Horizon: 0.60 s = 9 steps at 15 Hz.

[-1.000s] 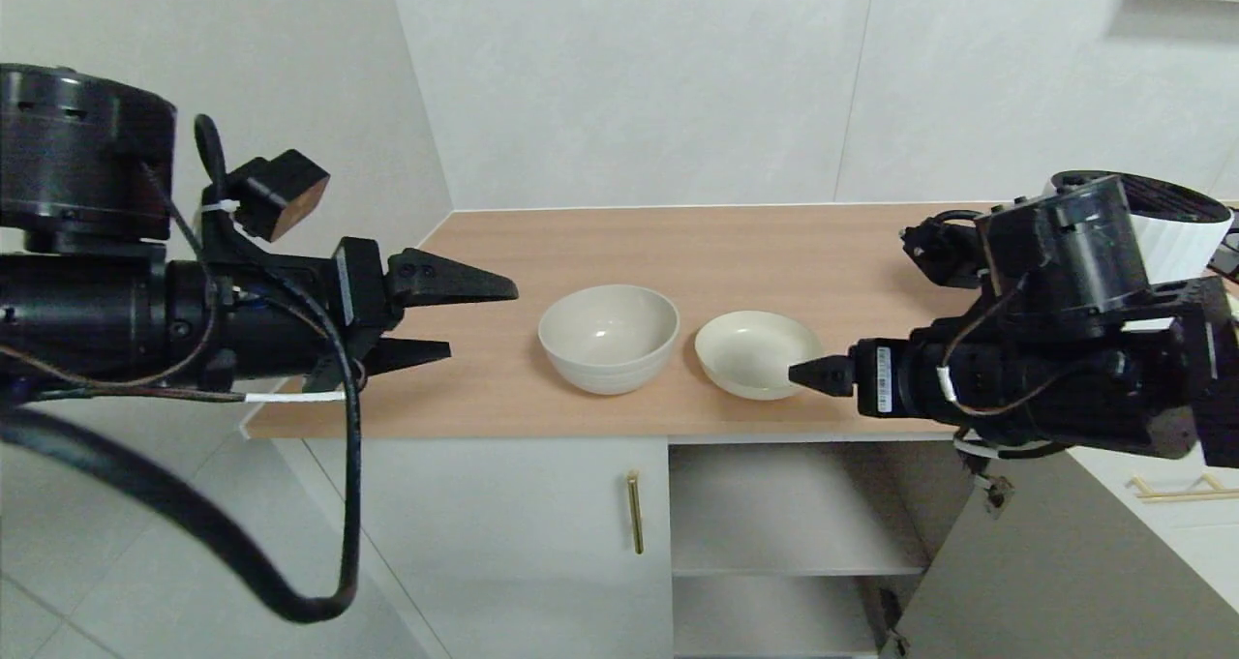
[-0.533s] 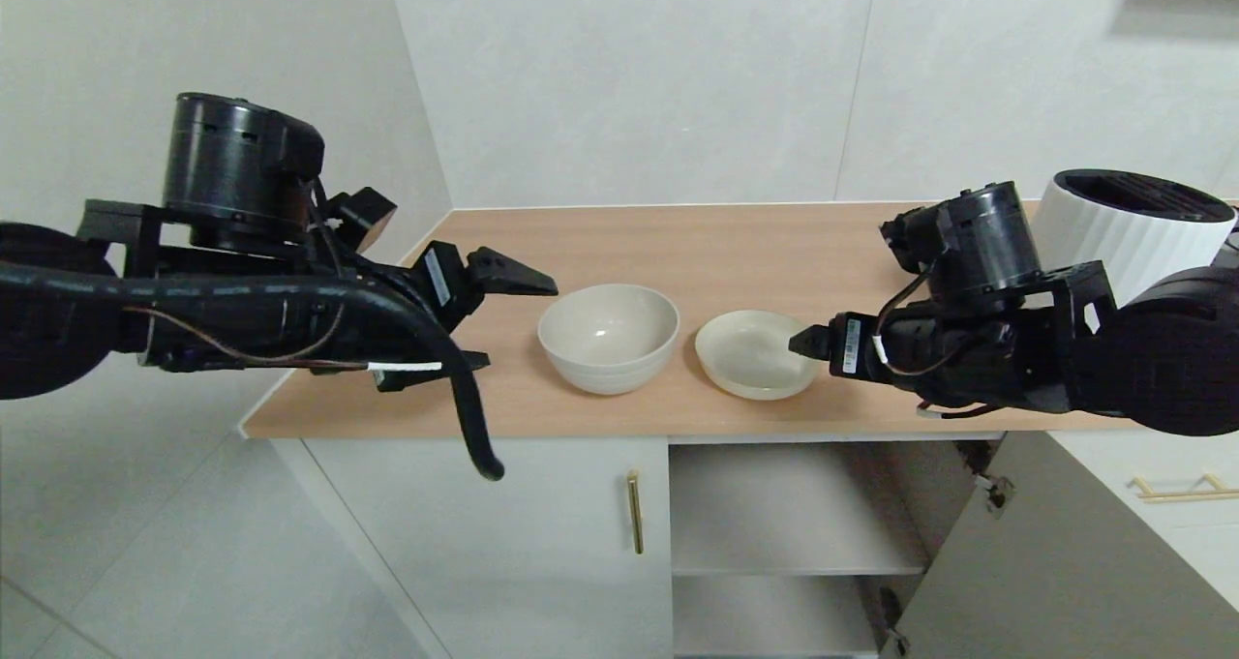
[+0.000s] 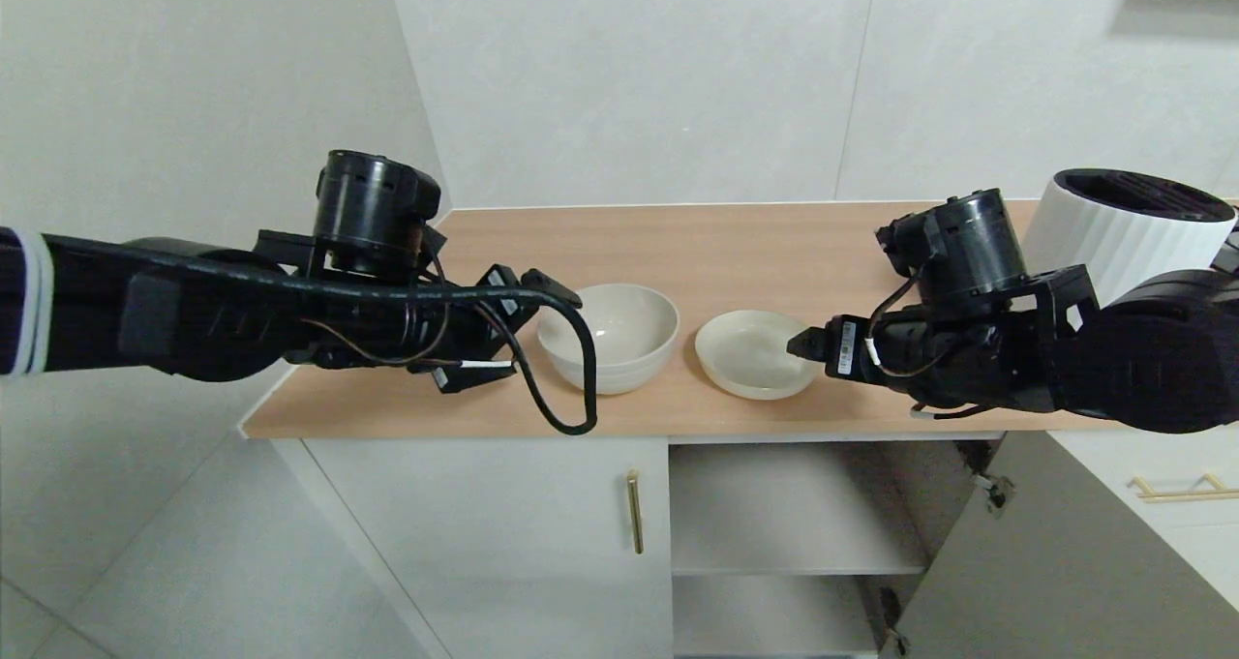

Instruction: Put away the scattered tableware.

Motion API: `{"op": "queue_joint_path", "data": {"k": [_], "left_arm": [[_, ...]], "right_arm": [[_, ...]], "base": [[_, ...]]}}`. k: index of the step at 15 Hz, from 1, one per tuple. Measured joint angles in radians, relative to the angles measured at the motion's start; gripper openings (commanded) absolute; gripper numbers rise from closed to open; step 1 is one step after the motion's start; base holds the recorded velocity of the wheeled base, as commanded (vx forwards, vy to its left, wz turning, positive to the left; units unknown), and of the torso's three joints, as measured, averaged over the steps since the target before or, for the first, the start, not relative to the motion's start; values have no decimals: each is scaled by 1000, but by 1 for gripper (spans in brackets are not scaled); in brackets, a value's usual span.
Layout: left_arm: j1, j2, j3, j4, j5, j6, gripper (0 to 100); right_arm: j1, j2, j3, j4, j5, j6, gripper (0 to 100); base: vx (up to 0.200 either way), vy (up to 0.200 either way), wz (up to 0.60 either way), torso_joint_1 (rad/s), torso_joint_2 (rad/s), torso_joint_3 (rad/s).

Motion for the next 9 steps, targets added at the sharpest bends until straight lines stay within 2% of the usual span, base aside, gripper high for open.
{"op": "queue_joint_path", "data": {"k": [7,8,9], "left_arm": [[-2,77,-2,-27,18,-1,100],[-2,80,-2,-27,17,-1,0],[-2,82,-2,-27,17,-1,0]], "right_arm": [[0,0,1,0,1,-1,100],[0,0,1,0,1,-1,100],[0,0,1,0,0,-1,100]], "base": [[0,0,0,0,0,0],[0,0,0,0,0,0],[0,0,0,0,0,0]]}}
